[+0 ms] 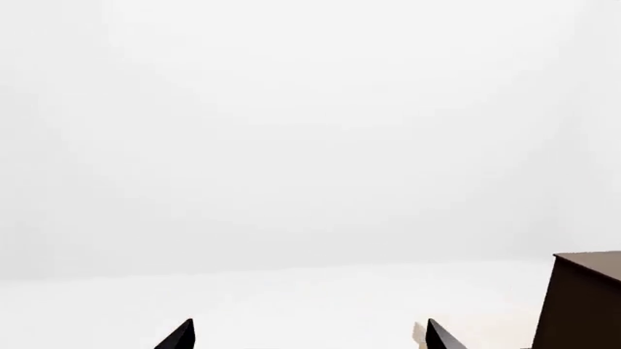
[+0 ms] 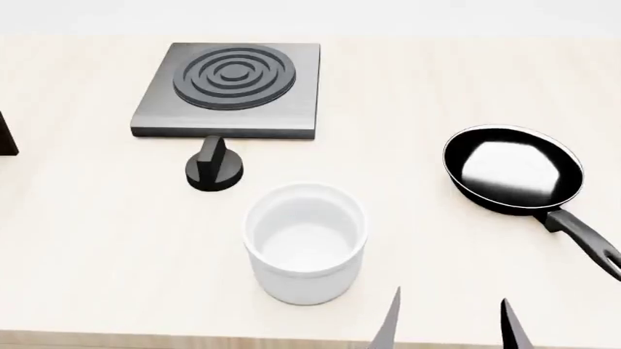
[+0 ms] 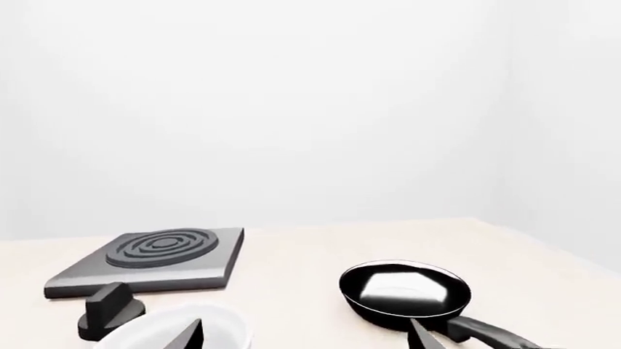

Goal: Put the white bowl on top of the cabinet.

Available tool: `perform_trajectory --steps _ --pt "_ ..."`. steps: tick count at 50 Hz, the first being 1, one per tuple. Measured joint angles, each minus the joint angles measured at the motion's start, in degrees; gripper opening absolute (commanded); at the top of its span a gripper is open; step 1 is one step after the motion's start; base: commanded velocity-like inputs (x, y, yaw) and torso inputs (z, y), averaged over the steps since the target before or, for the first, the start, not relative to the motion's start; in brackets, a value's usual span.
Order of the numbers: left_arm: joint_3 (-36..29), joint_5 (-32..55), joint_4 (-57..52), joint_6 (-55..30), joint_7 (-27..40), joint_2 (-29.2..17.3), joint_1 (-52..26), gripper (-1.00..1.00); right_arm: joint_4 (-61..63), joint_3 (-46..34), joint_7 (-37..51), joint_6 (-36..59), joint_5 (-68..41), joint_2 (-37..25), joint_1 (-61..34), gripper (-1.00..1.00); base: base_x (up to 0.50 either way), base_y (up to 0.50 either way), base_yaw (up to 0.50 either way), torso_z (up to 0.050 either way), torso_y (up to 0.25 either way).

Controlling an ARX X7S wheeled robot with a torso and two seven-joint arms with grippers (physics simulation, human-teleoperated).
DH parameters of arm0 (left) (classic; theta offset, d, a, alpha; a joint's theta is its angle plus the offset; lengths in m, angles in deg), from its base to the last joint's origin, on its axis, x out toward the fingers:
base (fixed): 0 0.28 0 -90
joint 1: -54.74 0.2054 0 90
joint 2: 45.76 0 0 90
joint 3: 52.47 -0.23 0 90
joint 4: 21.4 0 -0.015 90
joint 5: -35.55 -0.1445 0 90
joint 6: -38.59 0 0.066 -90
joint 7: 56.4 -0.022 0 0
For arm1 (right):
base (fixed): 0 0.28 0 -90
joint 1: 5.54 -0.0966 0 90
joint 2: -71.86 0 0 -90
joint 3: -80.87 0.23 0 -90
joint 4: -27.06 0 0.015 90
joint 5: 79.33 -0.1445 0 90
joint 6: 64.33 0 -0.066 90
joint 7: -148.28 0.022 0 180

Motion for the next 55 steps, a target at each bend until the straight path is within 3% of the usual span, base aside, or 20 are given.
perform_trajectory --steps 10,22,30,55 --pt "0.43 1.10 0.21 0.89 1.69 -0.05 0.59 1.00 9.18 -0.22 2.05 5.42 0.55 -1.14 0.28 1.00 0.00 0.02 0.00 0.000 0.000" --pt "-0.16 1.80 0.66 1.67 2.76 -0.49 0.97 1.00 17.87 -1.29 3.98 9.55 1.36 -1.97 0.45 1.00 0.05 0.47 0.00 0.000 0.000" --pt "-0.93 1.82 0.96 1.94 3.28 -1.01 1.01 1.00 19.75 -1.45 4.58 10.21 0.85 -2.14 0.45 1.00 0.04 0.15 0.00 0.000 0.000" --pt "-2.66 2.10 1.41 2.59 4.75 -2.14 1.57 1.00 20.88 -2.54 6.29 10.27 0.60 -3.67 0.38 1.00 0.10 0.50 0.00 0.000 0.000"
